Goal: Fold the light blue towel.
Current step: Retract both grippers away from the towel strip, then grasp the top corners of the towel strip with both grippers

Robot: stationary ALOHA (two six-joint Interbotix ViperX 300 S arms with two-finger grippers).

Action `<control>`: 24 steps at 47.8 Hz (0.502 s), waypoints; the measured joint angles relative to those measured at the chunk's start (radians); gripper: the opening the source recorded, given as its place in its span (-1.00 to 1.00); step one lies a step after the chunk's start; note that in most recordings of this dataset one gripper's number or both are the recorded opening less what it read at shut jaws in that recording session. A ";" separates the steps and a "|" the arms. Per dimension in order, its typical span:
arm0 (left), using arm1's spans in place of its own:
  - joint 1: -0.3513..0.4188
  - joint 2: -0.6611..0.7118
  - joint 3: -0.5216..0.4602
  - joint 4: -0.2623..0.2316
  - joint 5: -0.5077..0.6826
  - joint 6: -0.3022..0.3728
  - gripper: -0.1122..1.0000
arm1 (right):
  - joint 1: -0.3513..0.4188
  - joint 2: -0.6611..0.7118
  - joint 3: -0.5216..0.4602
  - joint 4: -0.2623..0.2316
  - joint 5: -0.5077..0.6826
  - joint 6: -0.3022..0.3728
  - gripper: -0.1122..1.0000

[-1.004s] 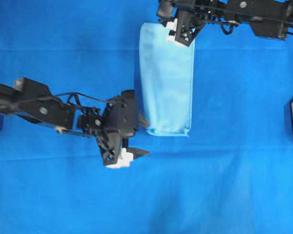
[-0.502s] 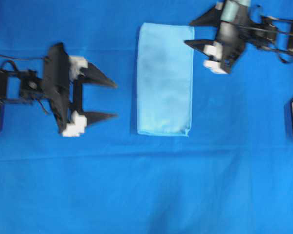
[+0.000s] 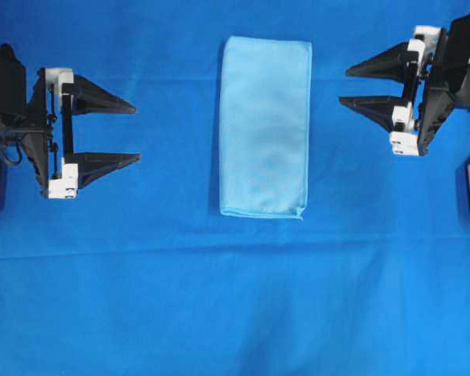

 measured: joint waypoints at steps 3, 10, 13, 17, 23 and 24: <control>0.000 0.002 0.000 0.000 -0.005 -0.002 0.76 | 0.002 0.011 0.000 0.000 -0.002 -0.002 0.24; 0.000 0.009 0.002 0.000 -0.008 0.000 0.76 | 0.002 0.029 -0.002 0.002 -0.006 0.000 0.24; 0.000 0.017 -0.002 0.000 -0.009 0.000 0.76 | 0.002 0.035 -0.003 0.002 -0.006 0.000 0.24; 0.003 0.029 -0.006 0.000 -0.017 -0.002 0.75 | 0.002 0.040 -0.008 0.002 -0.006 0.000 0.24; 0.032 0.075 -0.029 0.000 -0.041 -0.005 0.75 | -0.005 0.063 -0.034 0.002 -0.002 -0.005 0.24; 0.040 0.087 -0.037 0.000 -0.044 -0.005 0.75 | -0.009 0.071 -0.040 0.002 -0.002 -0.006 0.24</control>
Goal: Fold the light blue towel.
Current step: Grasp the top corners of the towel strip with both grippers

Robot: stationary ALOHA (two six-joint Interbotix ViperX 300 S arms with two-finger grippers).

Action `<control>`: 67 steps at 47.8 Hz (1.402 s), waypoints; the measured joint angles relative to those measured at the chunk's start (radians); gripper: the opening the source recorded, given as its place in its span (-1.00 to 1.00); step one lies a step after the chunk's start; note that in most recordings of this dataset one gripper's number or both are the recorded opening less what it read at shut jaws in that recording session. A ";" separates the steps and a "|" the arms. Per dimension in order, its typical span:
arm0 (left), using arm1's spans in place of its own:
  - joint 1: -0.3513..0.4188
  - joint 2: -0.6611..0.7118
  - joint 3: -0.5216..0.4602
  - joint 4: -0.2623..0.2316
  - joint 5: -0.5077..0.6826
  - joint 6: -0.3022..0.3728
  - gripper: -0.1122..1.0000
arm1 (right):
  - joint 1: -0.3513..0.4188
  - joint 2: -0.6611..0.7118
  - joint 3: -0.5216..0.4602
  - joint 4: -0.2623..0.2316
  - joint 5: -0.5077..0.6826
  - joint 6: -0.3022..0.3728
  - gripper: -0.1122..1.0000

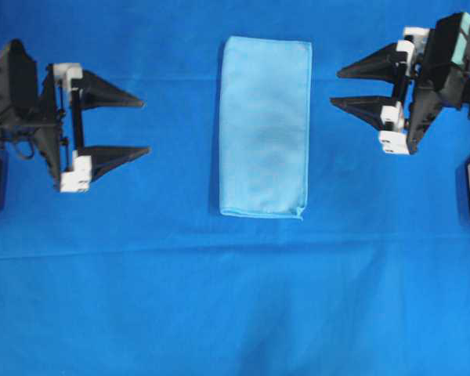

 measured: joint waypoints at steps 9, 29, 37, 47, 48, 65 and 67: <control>0.087 0.158 -0.109 0.000 -0.012 0.008 0.75 | -0.095 0.133 -0.075 -0.017 0.057 -0.009 0.24; 0.268 0.588 -0.402 0.000 -0.012 0.009 0.75 | -0.262 0.474 -0.219 -0.084 0.077 -0.011 0.24; 0.301 0.732 -0.485 0.000 -0.012 0.009 0.75 | -0.267 0.569 -0.250 -0.087 0.048 -0.011 0.24; 0.345 0.847 -0.546 0.000 -0.012 0.009 0.74 | -0.287 0.680 -0.295 -0.086 0.009 -0.011 0.24; 0.348 0.853 -0.548 0.000 -0.012 0.009 0.73 | -0.287 0.690 -0.299 -0.087 0.006 -0.011 0.24; 0.351 0.882 -0.551 0.000 -0.012 0.009 0.38 | -0.287 0.756 -0.345 -0.084 0.002 -0.006 0.12; 0.351 0.887 -0.549 0.000 -0.012 0.009 0.18 | -0.287 0.756 -0.344 -0.084 0.000 -0.005 0.01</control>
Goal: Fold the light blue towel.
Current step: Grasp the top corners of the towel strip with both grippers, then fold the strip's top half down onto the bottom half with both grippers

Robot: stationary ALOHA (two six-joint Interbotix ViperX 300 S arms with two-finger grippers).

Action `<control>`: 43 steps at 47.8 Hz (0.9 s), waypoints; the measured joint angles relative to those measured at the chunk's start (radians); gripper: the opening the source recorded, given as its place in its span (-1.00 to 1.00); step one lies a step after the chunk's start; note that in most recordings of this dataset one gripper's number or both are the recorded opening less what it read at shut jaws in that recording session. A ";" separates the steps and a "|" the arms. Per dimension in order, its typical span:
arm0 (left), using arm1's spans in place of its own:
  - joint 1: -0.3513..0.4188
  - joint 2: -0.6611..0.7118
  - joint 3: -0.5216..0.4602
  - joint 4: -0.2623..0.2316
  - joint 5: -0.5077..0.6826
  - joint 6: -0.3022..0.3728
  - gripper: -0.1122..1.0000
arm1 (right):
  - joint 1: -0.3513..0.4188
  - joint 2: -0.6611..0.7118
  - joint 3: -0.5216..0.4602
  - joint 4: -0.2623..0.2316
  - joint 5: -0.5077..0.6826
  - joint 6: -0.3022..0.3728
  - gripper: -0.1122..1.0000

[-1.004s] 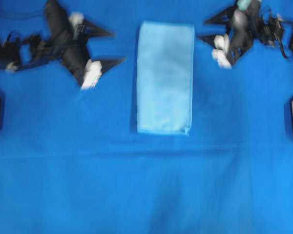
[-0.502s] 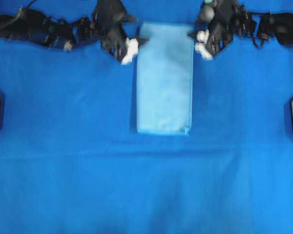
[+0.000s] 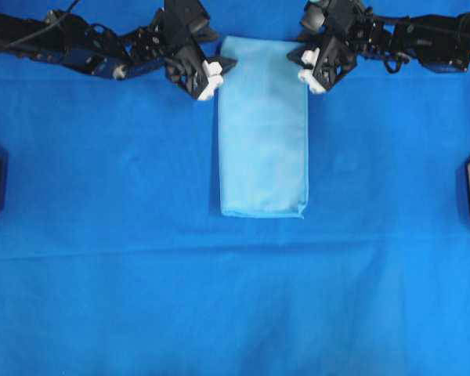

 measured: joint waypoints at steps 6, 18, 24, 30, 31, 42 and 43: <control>-0.002 0.006 0.002 0.000 -0.002 0.012 -0.25 | 0.009 -0.002 0.011 0.002 0.000 -0.002 -0.60; -0.014 0.008 -0.002 0.002 -0.006 0.087 -0.75 | 0.011 -0.002 0.021 0.012 -0.005 0.008 -0.74; -0.015 0.005 -0.003 0.000 -0.003 0.115 -0.75 | 0.011 -0.015 0.023 0.023 0.015 0.009 -0.74; -0.015 -0.028 -0.003 0.000 0.000 0.141 -0.75 | 0.011 -0.063 0.023 0.025 0.060 0.006 -0.74; -0.015 -0.037 -0.003 0.002 0.000 0.144 -0.75 | 0.011 -0.072 0.025 0.025 0.069 0.006 -0.74; -0.017 -0.118 -0.003 0.000 0.017 0.193 -0.75 | 0.011 -0.178 0.025 0.025 0.135 0.008 -0.74; -0.017 -0.121 -0.003 0.002 0.017 0.195 -0.75 | 0.011 -0.186 0.025 0.025 0.137 0.008 -0.74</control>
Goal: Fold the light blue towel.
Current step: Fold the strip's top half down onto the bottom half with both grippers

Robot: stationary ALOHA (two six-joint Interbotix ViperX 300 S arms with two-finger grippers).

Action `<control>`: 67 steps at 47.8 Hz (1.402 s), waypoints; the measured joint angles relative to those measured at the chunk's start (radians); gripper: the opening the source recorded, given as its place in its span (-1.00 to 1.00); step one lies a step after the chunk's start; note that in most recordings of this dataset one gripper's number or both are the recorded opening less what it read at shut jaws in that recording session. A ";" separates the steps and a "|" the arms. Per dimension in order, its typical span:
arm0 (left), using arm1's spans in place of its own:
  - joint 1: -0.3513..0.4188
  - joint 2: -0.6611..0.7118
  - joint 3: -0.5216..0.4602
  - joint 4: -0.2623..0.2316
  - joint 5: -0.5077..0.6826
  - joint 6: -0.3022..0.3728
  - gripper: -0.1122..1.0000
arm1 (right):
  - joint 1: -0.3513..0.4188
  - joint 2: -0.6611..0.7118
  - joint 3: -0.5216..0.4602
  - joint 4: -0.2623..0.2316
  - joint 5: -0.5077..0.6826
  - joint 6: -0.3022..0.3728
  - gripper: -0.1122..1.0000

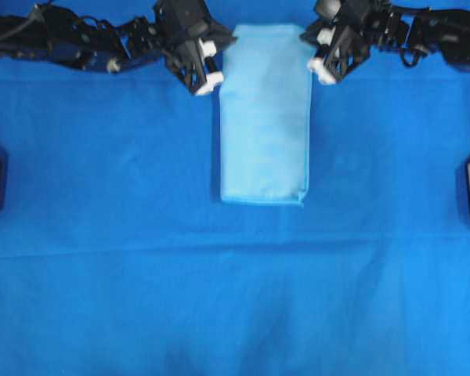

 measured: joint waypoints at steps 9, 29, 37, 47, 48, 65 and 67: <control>0.000 -0.008 0.006 -0.002 0.006 0.003 -0.75 | 0.002 -0.015 0.006 0.000 0.008 0.000 -0.74; -0.140 -0.141 0.103 -0.002 0.029 0.054 -0.75 | 0.164 -0.129 0.069 0.035 0.147 0.023 -0.74; -0.241 -0.167 0.146 -0.002 0.060 0.058 -0.75 | 0.281 -0.187 0.118 0.055 0.195 0.066 -0.74; -0.367 -0.176 0.190 -0.002 0.078 0.046 -0.75 | 0.407 -0.206 0.146 0.058 0.227 0.152 -0.74; -0.374 -0.176 0.193 -0.002 0.077 0.046 -0.75 | 0.419 -0.206 0.147 0.058 0.229 0.153 -0.74; -0.402 -0.118 0.219 -0.002 0.044 0.032 -0.75 | 0.476 -0.137 0.150 0.060 0.184 0.229 -0.74; -0.402 -0.107 0.221 -0.002 0.040 0.032 -0.75 | 0.477 -0.123 0.152 0.058 0.169 0.232 -0.74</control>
